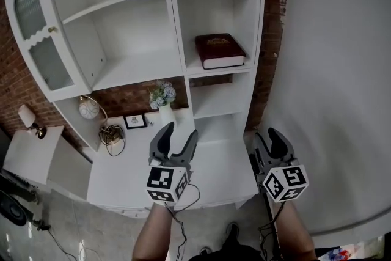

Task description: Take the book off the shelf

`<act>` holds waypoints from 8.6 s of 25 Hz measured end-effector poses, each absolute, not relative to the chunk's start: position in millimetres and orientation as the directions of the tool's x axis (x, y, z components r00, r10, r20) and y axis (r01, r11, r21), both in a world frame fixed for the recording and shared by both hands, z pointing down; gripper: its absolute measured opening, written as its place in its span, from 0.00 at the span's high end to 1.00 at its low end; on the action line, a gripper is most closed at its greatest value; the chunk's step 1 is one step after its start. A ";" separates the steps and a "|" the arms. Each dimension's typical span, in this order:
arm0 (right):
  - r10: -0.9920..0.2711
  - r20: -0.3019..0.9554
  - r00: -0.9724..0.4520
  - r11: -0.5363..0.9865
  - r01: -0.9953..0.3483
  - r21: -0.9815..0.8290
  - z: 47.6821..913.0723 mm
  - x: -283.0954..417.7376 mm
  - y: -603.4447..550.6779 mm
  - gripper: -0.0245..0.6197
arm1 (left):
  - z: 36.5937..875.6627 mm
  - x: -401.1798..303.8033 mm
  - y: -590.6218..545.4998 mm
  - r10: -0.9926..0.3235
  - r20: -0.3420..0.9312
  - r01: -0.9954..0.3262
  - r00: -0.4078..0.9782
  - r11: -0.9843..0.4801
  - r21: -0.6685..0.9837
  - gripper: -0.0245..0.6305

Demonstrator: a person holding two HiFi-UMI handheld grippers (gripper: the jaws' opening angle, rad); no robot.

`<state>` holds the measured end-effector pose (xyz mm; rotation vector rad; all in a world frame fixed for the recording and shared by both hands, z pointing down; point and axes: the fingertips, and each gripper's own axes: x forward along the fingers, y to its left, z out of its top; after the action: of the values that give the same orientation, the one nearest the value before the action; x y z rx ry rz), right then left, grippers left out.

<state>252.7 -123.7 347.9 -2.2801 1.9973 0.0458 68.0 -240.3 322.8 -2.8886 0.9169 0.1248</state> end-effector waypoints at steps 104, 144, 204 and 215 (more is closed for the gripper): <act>-0.953 -0.037 -0.300 0.301 -0.928 -0.220 389.2 154.4 -312.5 0.85 | 319.2 0.7 -271.5 -0.817 -0.107 -0.074 0.567 0.079 -0.994 0.63; -0.937 0.169 -0.305 0.265 -0.938 -0.222 481.8 68.7 -361.9 0.85 | 651.1 -163.6 -371.0 -0.812 0.481 0.050 0.330 -0.494 -0.868 0.63; -0.898 0.177 -0.403 0.376 -0.912 -0.165 485.8 28.4 -362.8 0.85 | 531.8 -147.8 -361.7 -0.782 0.369 -0.794 0.503 -0.586 -0.160 0.72; -0.928 0.017 -0.373 0.372 -0.927 -0.050 413.1 29.6 -346.7 0.93 | 420.9 -139.1 -348.5 -0.873 0.112 -0.876 0.475 -0.481 -0.038 0.87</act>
<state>29.6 -346.7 413.1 -1.7508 2.5910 -0.0798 -139.1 -348.5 420.9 -2.7182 1.6124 -0.1834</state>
